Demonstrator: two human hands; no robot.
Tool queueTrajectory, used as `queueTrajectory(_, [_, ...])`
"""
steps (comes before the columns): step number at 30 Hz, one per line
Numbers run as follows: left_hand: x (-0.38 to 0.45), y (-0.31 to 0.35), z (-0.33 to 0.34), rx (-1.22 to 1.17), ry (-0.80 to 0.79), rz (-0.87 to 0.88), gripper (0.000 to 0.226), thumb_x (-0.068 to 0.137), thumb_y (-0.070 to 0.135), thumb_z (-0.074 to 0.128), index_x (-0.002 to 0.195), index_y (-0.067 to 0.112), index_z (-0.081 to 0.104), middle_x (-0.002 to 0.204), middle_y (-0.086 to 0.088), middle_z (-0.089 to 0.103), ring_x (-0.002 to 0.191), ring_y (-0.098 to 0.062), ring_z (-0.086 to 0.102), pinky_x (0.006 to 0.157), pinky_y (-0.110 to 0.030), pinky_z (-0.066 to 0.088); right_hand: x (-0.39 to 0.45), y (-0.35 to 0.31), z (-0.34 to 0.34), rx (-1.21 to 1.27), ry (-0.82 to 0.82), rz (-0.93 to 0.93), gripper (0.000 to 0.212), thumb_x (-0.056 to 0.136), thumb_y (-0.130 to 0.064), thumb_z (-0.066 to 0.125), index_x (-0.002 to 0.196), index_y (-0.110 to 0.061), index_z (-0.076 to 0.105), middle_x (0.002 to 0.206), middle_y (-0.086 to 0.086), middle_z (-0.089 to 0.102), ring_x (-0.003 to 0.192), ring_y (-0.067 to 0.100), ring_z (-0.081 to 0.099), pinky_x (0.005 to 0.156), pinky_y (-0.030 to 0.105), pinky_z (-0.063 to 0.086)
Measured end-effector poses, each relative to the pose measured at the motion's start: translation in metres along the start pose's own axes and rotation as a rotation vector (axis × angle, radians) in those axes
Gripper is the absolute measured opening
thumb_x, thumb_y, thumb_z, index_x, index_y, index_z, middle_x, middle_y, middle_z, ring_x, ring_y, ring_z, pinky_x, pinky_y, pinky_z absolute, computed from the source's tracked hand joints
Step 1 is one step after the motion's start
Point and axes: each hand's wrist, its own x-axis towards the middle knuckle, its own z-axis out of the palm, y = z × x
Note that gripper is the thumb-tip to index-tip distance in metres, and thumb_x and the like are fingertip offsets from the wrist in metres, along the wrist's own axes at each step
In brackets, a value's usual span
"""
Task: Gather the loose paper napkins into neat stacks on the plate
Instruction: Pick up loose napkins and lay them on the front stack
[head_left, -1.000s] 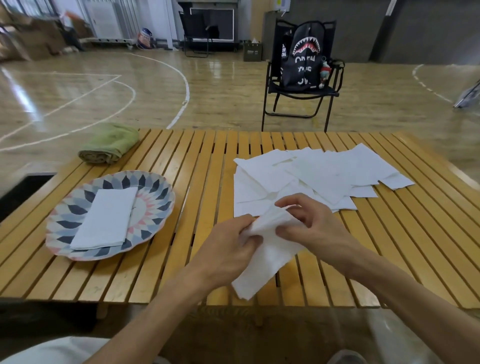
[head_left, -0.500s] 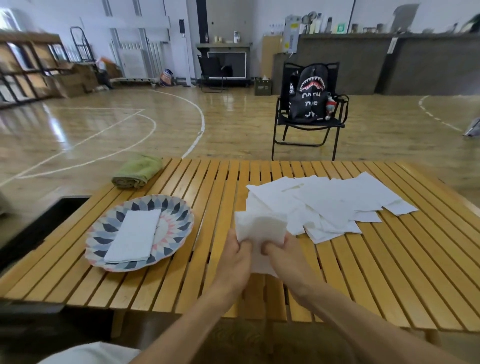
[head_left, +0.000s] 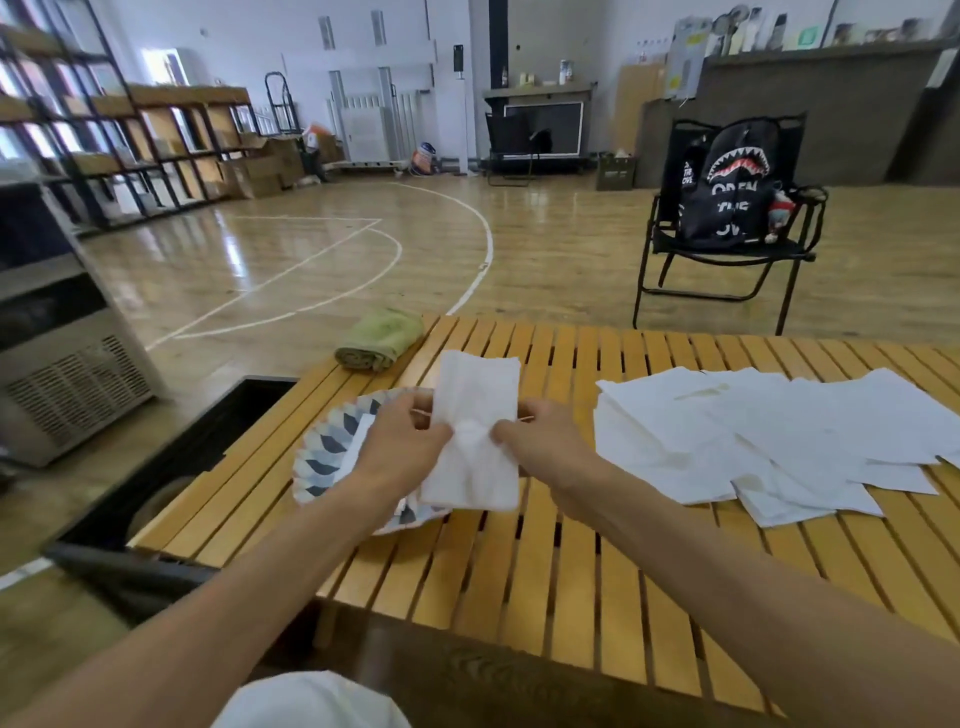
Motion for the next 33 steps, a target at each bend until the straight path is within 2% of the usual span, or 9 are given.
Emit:
queueTrajectory(3, [0.019, -0.019, -0.034, 0.043, 0.087, -0.062, 0.021, 0.088, 0.013, 0.066, 0.105, 0.024, 0.061, 0.098, 0.000, 0.068, 0.093, -0.020, 0.066, 0.074, -0.035, 0.057, 0.024, -0.005, 0.040, 0.023, -0.077, 0.073, 0.009, 0.091, -0.009, 0.059, 0.094, -0.016, 0.063, 0.098, 0.004, 0.071, 0.085, 0.018, 0.070, 0.073, 0.038, 0.064])
queueTrajectory(6, [0.034, -0.039, -0.060, 0.150, 0.146, -0.105, 0.017, 0.087, 0.016, 0.066, 0.094, 0.029, 0.059, 0.093, 0.002, 0.066, 0.087, -0.018, 0.064, 0.069, -0.036, 0.057, 0.044, -0.005, 0.075, 0.055, -0.103, 0.105, 0.027, 0.089, -0.003, 0.058, 0.113, -0.014, 0.064, 0.099, 0.004, 0.072, 0.087, 0.022, 0.072, 0.071, 0.038, 0.064])
queueTrajectory(9, [0.046, -0.057, -0.075, 0.263, 0.138, -0.137, 0.015, 0.089, 0.020, 0.064, 0.098, 0.029, 0.056, 0.096, 0.004, 0.062, 0.088, -0.019, 0.061, 0.060, -0.034, 0.055, 0.060, -0.002, 0.099, -0.054, -0.095, 0.163, 0.021, 0.090, -0.006, 0.060, 0.111, -0.006, 0.064, 0.099, 0.009, 0.071, 0.086, 0.022, 0.071, 0.069, 0.037, 0.064])
queueTrajectory(11, [0.053, -0.068, -0.078, 0.352, 0.139, -0.138, 0.014, 0.090, 0.021, 0.064, 0.098, 0.028, 0.055, 0.099, 0.000, 0.062, 0.091, -0.020, 0.061, 0.059, -0.031, 0.052, 0.067, 0.002, 0.109, -0.146, -0.093, 0.176, 0.017, 0.091, -0.008, 0.059, 0.106, -0.002, 0.064, 0.094, 0.009, 0.068, 0.081, 0.019, 0.068, 0.055, 0.026, 0.059])
queueTrajectory(13, [0.059, -0.076, -0.079, 0.432, 0.149, -0.123, 0.012, 0.090, 0.022, 0.065, 0.093, 0.027, 0.055, 0.098, -0.001, 0.062, 0.088, -0.017, 0.060, 0.064, -0.031, 0.053, 0.070, 0.006, 0.116, -0.223, -0.081, 0.148, 0.009, 0.090, -0.010, 0.058, 0.097, -0.005, 0.061, 0.082, 0.006, 0.060, 0.068, 0.015, 0.059, 0.038, 0.017, 0.042])
queueTrajectory(15, [0.064, -0.083, -0.078, 0.484, 0.150, -0.116, 0.013, 0.089, 0.022, 0.065, 0.093, 0.028, 0.054, 0.096, 0.001, 0.062, 0.083, -0.014, 0.058, 0.069, -0.033, 0.055, 0.073, 0.011, 0.119, -0.297, -0.066, 0.117, 0.005, 0.090, -0.012, 0.058, 0.090, -0.009, 0.054, 0.074, 0.004, 0.051, 0.060, 0.013, 0.050, 0.033, 0.014, 0.031])
queueTrajectory(19, [0.068, -0.091, -0.075, 0.520, 0.152, -0.117, 0.020, 0.089, 0.023, 0.066, 0.107, 0.024, 0.057, 0.102, 0.001, 0.060, 0.092, -0.019, 0.060, 0.074, -0.038, 0.057, 0.075, 0.021, 0.124, -0.371, -0.050, 0.063, 0.008, 0.088, -0.016, 0.060, 0.088, -0.009, 0.056, 0.073, 0.004, 0.052, 0.061, 0.014, 0.050, 0.045, 0.020, 0.033])
queueTrajectory(26, [0.064, -0.094, -0.065, 0.619, 0.171, -0.081, 0.023, 0.092, 0.019, 0.064, 0.114, 0.020, 0.057, 0.101, 0.002, 0.056, 0.085, -0.014, 0.054, 0.051, -0.020, 0.037, 0.075, 0.024, 0.129, -0.533, -0.013, -0.051, 0.015, 0.091, -0.020, 0.061, 0.097, -0.015, 0.049, 0.082, -0.001, 0.051, 0.068, 0.010, 0.048, 0.051, 0.018, 0.031])
queueTrajectory(33, [0.059, -0.085, -0.051, 0.560, 0.149, -0.068, 0.031, 0.094, 0.018, 0.063, 0.124, 0.018, 0.056, 0.113, -0.004, 0.061, 0.099, -0.018, 0.058, 0.074, -0.031, 0.055, 0.071, 0.024, 0.106, -0.630, -0.014, -0.057, 0.025, 0.091, -0.020, 0.062, 0.105, -0.018, 0.042, 0.083, -0.006, 0.044, 0.068, 0.008, 0.042, 0.049, 0.021, 0.032])
